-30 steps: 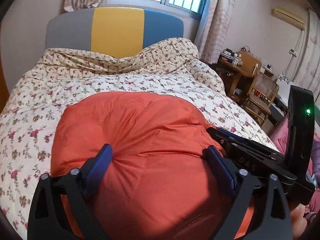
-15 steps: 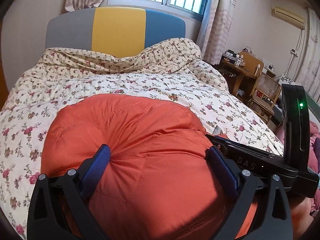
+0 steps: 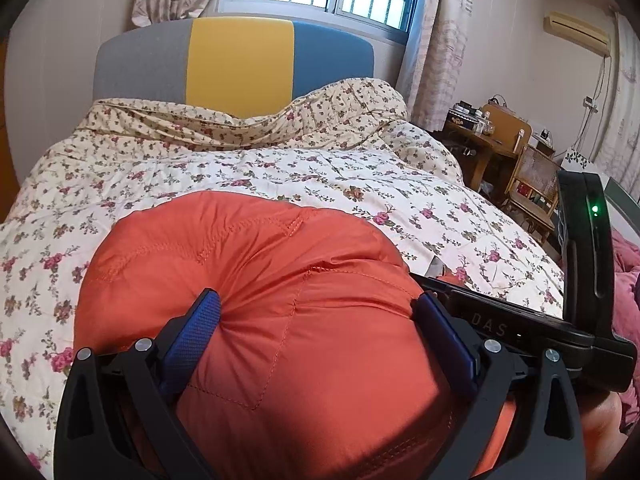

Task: Fold large clothes
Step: 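Grasp the orange jacket bundle edges with both grippers side by side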

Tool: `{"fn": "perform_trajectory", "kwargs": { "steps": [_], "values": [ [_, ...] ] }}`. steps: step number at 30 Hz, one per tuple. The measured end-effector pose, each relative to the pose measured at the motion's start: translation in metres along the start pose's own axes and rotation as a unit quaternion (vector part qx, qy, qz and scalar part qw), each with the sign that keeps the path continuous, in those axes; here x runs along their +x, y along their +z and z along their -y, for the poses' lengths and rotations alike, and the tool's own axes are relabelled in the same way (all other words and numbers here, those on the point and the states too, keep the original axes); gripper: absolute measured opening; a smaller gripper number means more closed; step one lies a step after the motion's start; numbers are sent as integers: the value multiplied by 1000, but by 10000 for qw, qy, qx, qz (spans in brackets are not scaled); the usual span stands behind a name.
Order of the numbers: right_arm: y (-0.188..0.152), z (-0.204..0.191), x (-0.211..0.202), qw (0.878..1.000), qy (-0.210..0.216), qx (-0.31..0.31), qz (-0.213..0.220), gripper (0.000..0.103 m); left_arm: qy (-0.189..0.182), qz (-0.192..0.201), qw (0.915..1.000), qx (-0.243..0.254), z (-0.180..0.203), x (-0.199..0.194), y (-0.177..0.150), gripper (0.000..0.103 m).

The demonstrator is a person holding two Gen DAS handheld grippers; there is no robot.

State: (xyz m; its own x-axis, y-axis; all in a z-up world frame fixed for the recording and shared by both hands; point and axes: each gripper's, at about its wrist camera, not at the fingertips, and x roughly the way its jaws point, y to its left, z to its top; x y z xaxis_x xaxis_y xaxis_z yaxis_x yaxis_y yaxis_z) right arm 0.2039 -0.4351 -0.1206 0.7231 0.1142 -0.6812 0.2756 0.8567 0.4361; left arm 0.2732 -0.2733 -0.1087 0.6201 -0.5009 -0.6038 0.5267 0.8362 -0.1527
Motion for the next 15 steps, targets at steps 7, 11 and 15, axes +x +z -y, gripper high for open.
{"fn": "perform_trajectory", "kwargs": {
  "steps": [7, 11, 15],
  "values": [
    [-7, 9, -28, 9973, 384, 201, 588, 27, 340, 344, 9970, -604, -10, -49, 13, 98],
    [-13, -9, -49, 9944, 211, -216, 1011, 41, 977, 447, 9890, -1018, -33, -48, 31, 98],
    [-10, -27, -44, 9947, -216, -572, 831, 41, 1266, -155, 9866, -1014, -47, -11, 39, 98]
  ]
}}
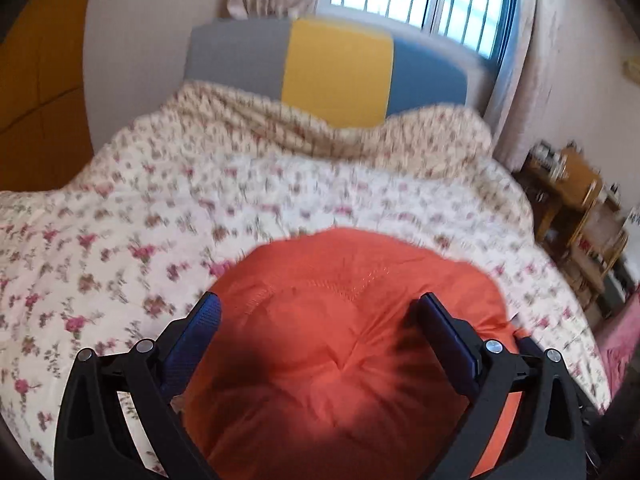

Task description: Fold large clothes

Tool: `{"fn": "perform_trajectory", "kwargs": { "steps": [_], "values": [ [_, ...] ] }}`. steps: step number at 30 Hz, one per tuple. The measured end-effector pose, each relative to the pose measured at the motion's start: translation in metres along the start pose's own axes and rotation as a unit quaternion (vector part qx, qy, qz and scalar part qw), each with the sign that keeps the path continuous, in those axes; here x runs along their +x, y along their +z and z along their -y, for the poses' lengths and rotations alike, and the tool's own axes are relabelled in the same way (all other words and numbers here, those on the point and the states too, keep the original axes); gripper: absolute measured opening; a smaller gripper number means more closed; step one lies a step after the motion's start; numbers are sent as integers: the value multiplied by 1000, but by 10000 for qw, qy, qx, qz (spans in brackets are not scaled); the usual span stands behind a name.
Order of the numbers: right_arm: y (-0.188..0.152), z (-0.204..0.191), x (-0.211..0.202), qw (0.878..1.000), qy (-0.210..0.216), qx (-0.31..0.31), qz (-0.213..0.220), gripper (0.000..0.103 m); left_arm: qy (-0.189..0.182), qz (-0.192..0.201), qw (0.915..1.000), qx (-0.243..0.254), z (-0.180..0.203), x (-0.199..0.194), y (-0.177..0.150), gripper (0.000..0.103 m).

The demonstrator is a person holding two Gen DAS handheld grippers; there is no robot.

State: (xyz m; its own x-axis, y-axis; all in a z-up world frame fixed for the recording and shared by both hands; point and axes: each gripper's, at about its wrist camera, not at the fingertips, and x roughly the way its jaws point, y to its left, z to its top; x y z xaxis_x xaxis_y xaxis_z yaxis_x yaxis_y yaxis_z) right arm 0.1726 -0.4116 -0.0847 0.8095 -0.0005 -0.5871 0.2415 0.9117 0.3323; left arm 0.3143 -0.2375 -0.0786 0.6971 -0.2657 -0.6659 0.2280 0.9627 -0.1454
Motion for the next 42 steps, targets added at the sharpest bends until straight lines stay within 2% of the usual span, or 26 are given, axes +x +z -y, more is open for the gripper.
{"fn": "perform_trajectory", "kwargs": {
  "steps": [4, 8, 14, 20, 21, 23, 25, 29, 33, 39, 42],
  "values": [
    [5, -1, 23, 9984, -112, -7, -551, 41, 34, -248, 9997, 2, -6, 28, -5, 100],
    [3, 1, 40, 9972, -169, 25, -735, 41, 84, -349, 9993, -64, -11, 45, -12, 100],
    [-1, 3, 43, 9980, -221, 55, -582, 41, 16, -347, 9994, -92, -11, 48, -14, 100],
    [-3, 2, 27, 9993, -140, 98, -344, 42, -150, -271, 9995, 14, -12, 9, -27, 100],
    [-3, 1, 22, 9994, -191, 71, -287, 44, -176, -254, 9995, 11, -12, 3, -29, 100],
    [-3, -5, 10, 9992, -348, -39, -196, 57, -239, -230, 9994, -49, -14, -13, -37, 100],
    [-6, -9, -6, 9990, -426, -152, -61, 64, -344, -167, 9991, -197, -18, -27, -48, 100],
    [-17, -6, -21, 9987, -464, -199, 36, 69, -396, 239, 9986, -240, -17, -38, -68, 100],
    [-23, 11, -14, 9992, -329, 207, -28, 75, -338, 443, 9984, -47, -11, -32, -73, 100],
    [-23, 21, -9, 9987, -120, 470, -119, 77, -388, 409, 9984, -85, -14, -25, -70, 100],
    [-22, 20, -14, 9986, -119, 494, -151, 78, -594, 315, 9975, -240, -20, -29, -67, 100]
  ]
}}
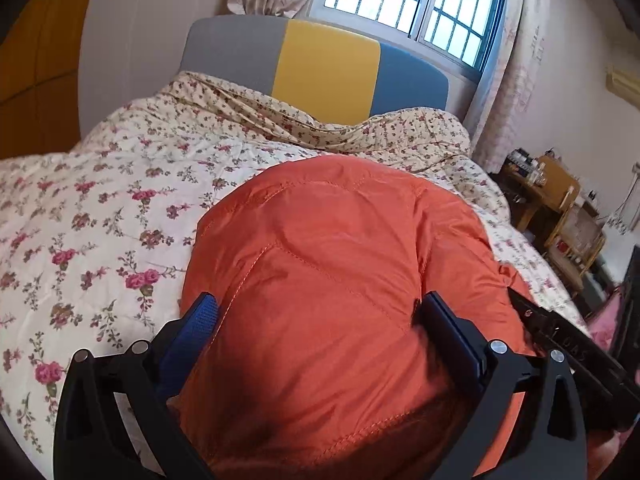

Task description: Fold large clothes

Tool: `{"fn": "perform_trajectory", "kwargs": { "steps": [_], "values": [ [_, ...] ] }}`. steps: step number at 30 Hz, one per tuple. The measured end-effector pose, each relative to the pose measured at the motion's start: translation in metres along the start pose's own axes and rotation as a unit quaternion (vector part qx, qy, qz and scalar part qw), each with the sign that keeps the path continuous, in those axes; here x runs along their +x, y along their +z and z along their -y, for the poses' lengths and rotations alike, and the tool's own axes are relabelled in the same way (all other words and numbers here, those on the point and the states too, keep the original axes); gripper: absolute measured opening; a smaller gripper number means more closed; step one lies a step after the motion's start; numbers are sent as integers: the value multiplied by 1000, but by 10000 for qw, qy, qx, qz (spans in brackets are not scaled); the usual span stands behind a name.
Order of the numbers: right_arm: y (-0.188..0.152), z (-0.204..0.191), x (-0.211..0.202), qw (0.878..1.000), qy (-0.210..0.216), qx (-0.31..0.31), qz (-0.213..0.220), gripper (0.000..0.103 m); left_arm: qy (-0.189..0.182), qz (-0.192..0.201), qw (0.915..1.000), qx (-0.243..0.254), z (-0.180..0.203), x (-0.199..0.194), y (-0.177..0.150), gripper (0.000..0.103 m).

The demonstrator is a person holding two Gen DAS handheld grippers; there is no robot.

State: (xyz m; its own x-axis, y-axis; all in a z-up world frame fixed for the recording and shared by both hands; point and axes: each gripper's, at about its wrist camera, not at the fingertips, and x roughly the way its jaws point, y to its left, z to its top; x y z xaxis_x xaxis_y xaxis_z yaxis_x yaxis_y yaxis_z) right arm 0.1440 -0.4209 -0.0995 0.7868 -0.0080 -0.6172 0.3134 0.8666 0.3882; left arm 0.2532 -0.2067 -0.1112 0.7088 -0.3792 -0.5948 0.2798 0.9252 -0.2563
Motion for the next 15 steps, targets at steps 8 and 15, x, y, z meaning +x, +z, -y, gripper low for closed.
{"fn": "perform_trajectory", "kwargs": {
  "steps": [8, 15],
  "values": [
    [-8, 8, -25, 9989, 202, 426, -78, 82, -514, -437, 9959, -604, -37, -22, -4, 100],
    [-14, 14, -51, 9970, 365, 577, -373, 91, -720, -683, 9943, -389, -51, -42, -14, 100]
  ]
}}
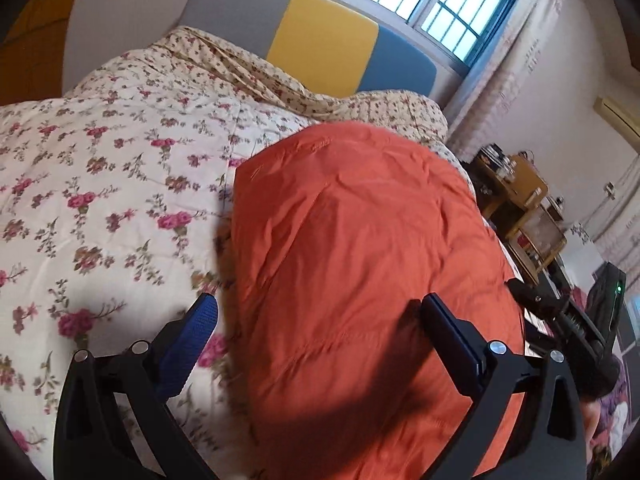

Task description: Fold large clothes

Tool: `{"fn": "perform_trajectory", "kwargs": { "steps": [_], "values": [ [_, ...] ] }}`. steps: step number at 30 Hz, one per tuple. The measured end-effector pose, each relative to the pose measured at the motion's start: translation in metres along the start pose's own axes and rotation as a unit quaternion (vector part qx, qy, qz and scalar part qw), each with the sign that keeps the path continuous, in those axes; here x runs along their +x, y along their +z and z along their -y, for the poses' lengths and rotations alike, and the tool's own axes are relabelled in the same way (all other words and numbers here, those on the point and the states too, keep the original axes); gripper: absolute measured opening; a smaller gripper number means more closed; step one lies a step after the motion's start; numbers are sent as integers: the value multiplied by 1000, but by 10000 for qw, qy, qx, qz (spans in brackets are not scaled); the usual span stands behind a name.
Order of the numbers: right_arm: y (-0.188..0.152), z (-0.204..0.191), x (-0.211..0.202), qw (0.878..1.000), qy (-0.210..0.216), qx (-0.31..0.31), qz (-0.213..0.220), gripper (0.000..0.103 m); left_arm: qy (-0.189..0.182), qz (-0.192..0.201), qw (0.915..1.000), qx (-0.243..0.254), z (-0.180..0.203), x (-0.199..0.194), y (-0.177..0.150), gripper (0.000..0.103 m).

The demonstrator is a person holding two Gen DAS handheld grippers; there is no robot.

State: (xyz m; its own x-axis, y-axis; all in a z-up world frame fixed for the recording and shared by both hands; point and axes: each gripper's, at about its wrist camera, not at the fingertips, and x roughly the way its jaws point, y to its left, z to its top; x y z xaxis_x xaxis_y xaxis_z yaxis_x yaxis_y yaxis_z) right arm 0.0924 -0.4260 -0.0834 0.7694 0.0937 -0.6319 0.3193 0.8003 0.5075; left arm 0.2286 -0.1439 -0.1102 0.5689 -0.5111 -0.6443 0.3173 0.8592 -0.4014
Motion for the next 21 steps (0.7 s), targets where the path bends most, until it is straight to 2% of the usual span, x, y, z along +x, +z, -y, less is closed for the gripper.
{"fn": "perform_trajectory", "kwargs": {
  "steps": [6, 11, 14, 17, 21],
  "values": [
    [-11, 5, -12, 9991, 145, -71, -385, 91, -386, -521, 9974, -321, -21, -5, -6, 100],
    [-11, 16, -7, 9968, 256, 38, -754, 98, -675, -874, 9933, -338, -22, -2, -9, 100],
    [-8, 27, 8, 9910, 520, 434, -1156, 100, -942, -1098, 9888, -375, -18, 7, -11, 100],
    [-11, 39, 25, 9786, 1020, 902, -1540, 100, -1222, -1311, 9830, -411, -12, 17, -16, 100],
    [-4, 41, 35, 9722, 1318, 801, -1761, 99, -1273, -1339, 9817, -456, -7, 23, -19, 100]
  ]
}}
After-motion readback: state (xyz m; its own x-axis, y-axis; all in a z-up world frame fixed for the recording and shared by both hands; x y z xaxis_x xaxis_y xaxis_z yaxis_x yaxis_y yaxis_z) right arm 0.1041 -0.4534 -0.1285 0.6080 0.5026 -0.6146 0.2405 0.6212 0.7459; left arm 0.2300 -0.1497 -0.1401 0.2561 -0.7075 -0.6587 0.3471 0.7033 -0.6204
